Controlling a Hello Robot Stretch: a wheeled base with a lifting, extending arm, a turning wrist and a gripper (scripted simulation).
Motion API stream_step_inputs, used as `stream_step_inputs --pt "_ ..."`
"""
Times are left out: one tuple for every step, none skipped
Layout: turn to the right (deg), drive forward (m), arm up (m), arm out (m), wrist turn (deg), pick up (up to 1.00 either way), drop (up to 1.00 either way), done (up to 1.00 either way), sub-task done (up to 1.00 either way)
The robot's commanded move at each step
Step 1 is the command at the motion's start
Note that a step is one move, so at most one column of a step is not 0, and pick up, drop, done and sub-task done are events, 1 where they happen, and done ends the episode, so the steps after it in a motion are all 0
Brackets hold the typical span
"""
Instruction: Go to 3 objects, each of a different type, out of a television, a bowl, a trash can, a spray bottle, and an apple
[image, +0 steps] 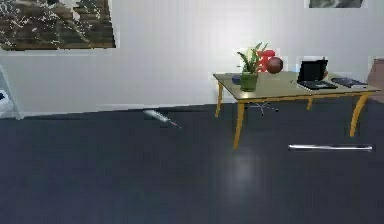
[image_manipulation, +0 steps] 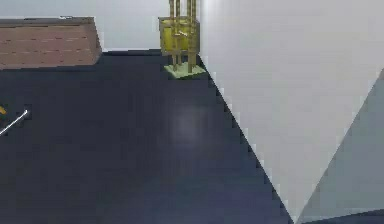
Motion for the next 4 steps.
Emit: stream_step_inputs --pt "0.0 1.00 0.00 0.00 0.0 0.00 0.00 0.00 0.00" --pt "0.0 0.60 0.00 0.00 0.0 0.00 0.00 0.00 0.00" --pt "33.0 0.00 0.00 0.00 0.0 0.00 0.00 0.00 0.00" --pt "0.0 0.00 0.00 0.00 0.0 0.00 0.00 0.00 1.00"
